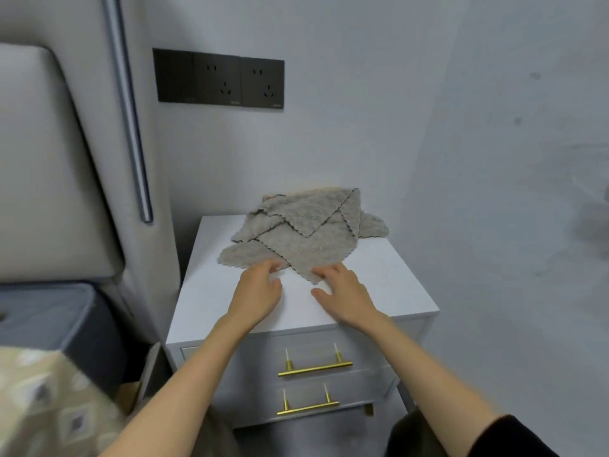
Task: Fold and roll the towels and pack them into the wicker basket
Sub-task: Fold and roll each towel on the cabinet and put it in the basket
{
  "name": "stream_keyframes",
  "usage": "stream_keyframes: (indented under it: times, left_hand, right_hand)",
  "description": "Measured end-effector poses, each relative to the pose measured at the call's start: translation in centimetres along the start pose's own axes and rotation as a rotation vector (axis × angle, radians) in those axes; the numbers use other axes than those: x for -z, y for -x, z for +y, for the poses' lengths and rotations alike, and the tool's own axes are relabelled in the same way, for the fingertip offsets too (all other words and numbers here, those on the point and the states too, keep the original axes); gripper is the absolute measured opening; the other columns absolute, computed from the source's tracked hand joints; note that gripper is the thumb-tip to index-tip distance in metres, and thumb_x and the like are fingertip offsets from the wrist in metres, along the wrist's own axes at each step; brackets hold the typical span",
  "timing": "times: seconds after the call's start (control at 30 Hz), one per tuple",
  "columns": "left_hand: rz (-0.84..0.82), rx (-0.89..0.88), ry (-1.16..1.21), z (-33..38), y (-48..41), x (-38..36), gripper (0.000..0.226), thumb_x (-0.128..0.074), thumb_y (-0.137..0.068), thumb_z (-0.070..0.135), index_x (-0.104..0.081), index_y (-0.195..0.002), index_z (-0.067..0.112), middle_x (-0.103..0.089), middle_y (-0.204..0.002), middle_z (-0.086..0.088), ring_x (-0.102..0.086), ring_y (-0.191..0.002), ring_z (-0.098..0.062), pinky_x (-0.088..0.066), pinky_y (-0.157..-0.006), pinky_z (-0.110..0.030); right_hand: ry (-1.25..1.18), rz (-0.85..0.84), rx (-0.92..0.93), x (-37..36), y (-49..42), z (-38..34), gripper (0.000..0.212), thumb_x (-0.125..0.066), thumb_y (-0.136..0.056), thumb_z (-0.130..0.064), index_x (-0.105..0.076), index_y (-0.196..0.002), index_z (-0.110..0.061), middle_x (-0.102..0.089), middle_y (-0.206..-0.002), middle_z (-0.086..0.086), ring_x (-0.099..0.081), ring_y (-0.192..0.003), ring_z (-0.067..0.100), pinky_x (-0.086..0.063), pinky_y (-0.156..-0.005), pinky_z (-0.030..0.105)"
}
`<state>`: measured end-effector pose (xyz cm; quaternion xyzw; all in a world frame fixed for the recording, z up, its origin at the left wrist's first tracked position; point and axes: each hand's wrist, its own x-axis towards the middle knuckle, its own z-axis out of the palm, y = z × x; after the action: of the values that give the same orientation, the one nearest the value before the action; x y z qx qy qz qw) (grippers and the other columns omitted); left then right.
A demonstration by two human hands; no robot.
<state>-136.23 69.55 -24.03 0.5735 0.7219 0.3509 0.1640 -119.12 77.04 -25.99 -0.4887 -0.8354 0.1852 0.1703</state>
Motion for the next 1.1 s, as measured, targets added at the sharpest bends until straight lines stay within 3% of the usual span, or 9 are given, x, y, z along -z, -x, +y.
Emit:
stream_keyframes:
  times: [0.2,0.33,0.4,0.53,0.7,0.83,0.97,1.07,1.1]
  left_hand:
    - [0.068,-0.104,-0.148,-0.7,-0.2,-0.9,0.038,-0.048,-0.093,0.007,-0.051,-0.131,0.012,-0.052,-0.132,-0.008,-0.041,-0.125,-0.026,-0.035,-0.097,-0.029]
    - [0.128,-0.174,-0.119,-0.1,0.2,-0.9,0.039,-0.049,-0.093,0.008,-0.049,-0.132,0.012,-0.051,-0.13,-0.007,-0.045,-0.121,-0.023,-0.037,-0.096,-0.028]
    - [0.145,-0.21,-0.107,0.2,0.6,-1.0,0.041,-0.05,-0.093,0.008,-0.047,-0.133,0.014,-0.05,-0.132,-0.004,-0.045,-0.121,-0.02,-0.035,-0.095,-0.024]
    - [0.188,-0.241,-0.094,1.1,1.1,-1.2,0.039,-0.049,-0.096,0.014,-0.047,-0.135,0.015,-0.046,-0.138,-0.002,-0.039,-0.127,-0.018,-0.028,-0.104,-0.023]
    - [0.228,-0.257,-0.094,2.2,1.3,-1.9,0.032,-0.047,-0.097,0.026,-0.053,-0.128,0.019,-0.05,-0.131,0.002,-0.038,-0.119,-0.016,-0.032,-0.098,-0.027]
    - [0.157,-0.261,-0.108,2.4,0.8,-2.9,0.036,-0.052,-0.094,0.035,-0.054,-0.128,0.023,-0.049,-0.132,0.004,-0.041,-0.122,-0.018,-0.033,-0.101,-0.031]
    - [0.031,-0.285,-0.161,2.1,-0.1,-3.8,0.058,-0.06,-0.089,0.042,-0.039,-0.142,0.028,-0.032,-0.151,0.001,-0.026,-0.14,-0.019,-0.027,-0.113,-0.038]
    - [0.005,-0.301,-0.224,1.9,-1.1,-4.1,0.073,-0.063,-0.085,0.042,-0.024,-0.147,0.038,-0.016,-0.158,0.003,-0.011,-0.146,-0.022,-0.02,-0.116,-0.05]
    - [-0.01,-0.317,-0.244,2.0,-1.5,-4.2,0.073,-0.062,-0.086,0.041,-0.022,-0.147,0.041,-0.015,-0.158,0.006,-0.007,-0.147,-0.022,-0.017,-0.116,-0.053]
  right_hand:
    - [0.016,0.148,0.064,-0.8,-1.1,0.6,0.019,-0.049,-0.098,-0.026,-0.064,-0.106,-0.016,-0.053,-0.11,-0.002,-0.053,-0.101,0.016,-0.041,-0.075,0.028]
    - [-0.127,0.109,0.117,0.7,-0.7,1.1,0.016,-0.046,-0.099,-0.016,-0.059,-0.1,-0.006,-0.05,-0.12,0.001,-0.049,-0.112,0.018,-0.036,-0.088,0.022]
    - [-0.31,0.097,0.062,2.7,0.4,0.9,0.016,-0.041,-0.101,-0.017,-0.053,-0.098,-0.008,-0.051,-0.121,-0.006,-0.049,-0.11,0.012,-0.034,-0.086,0.019]
    - [-0.49,0.167,-0.073,6.2,2.7,1.7,0.017,-0.037,-0.1,-0.02,-0.041,-0.083,-0.02,-0.049,-0.08,-0.005,-0.044,-0.071,0.012,-0.035,-0.069,0.03]
    - [-0.394,0.156,-0.138,8.7,5.3,3.8,0.018,-0.042,-0.093,-0.02,-0.042,-0.076,-0.015,-0.046,-0.063,-0.002,-0.036,-0.053,0.008,-0.031,-0.055,0.025]
    - [-0.132,0.027,-0.157,9.2,6.2,6.0,0.024,-0.041,-0.09,-0.028,-0.043,-0.073,-0.012,-0.048,-0.063,-0.003,-0.039,-0.06,0.014,-0.034,-0.061,0.033]
    - [-0.034,-0.003,-0.219,9.3,6.1,7.2,0.027,-0.039,-0.091,-0.037,-0.055,-0.08,-0.019,-0.06,-0.071,-0.007,-0.052,-0.07,0.015,-0.04,-0.065,0.032]
    - [-0.037,0.075,-0.29,8.8,5.2,8.1,0.018,-0.043,-0.093,-0.039,-0.052,-0.102,-0.025,-0.065,-0.079,-0.005,-0.059,-0.076,0.017,-0.043,-0.066,0.031]
    - [-0.036,0.089,-0.321,8.6,4.8,8.5,0.024,-0.045,-0.093,-0.04,-0.049,-0.111,-0.025,-0.067,-0.084,-0.002,-0.061,-0.08,0.018,-0.044,-0.067,0.031]
